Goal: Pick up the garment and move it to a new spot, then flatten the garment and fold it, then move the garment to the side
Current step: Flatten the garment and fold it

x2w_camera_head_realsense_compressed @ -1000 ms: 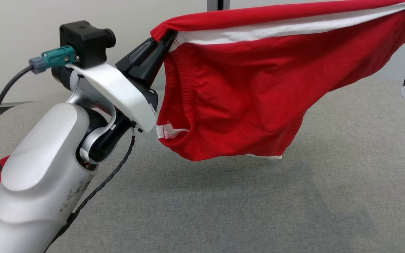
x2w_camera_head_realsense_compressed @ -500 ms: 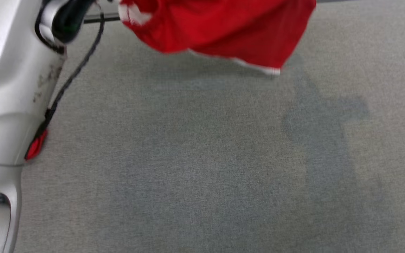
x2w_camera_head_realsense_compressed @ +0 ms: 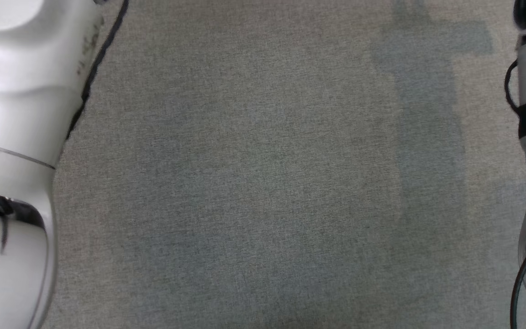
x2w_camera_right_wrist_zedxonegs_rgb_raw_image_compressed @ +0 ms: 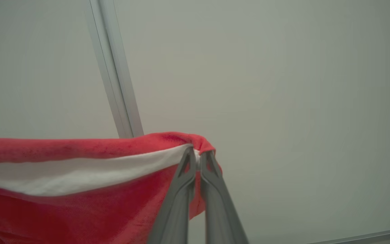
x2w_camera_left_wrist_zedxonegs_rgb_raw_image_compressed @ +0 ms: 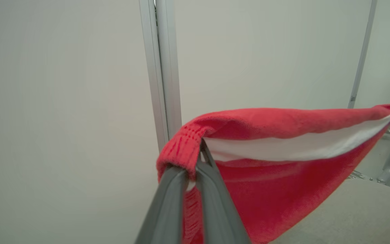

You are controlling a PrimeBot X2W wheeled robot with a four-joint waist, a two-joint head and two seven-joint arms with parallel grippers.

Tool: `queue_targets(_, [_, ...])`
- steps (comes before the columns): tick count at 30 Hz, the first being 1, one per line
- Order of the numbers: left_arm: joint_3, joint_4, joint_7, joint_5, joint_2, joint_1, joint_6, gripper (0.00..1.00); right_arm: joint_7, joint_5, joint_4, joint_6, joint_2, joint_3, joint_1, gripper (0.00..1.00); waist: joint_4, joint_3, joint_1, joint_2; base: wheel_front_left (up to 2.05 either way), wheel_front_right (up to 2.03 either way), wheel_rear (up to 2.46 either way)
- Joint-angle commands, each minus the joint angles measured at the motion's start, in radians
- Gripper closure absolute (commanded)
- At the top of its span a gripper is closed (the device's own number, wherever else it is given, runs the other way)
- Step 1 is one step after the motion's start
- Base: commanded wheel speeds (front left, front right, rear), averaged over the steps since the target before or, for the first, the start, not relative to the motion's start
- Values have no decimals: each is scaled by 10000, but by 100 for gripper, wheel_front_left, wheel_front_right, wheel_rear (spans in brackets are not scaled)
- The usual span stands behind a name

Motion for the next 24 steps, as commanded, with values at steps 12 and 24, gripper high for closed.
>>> queue_targets(12, [-1052, 378, -171, 821, -419, 3551, -536, 100, -638, 1407, 2484, -11, -789, 1827, 2619, 100, 796, -675, -1, 0, 0, 0, 0])
queue_targets(24, [-3296, 244, -173, 499, -353, 6056, -556, 100, -495, 2603, 2699, -11, -1902, 3605, 4621, 100, 1177, -2335, -1, 0, 0, 0, 0])
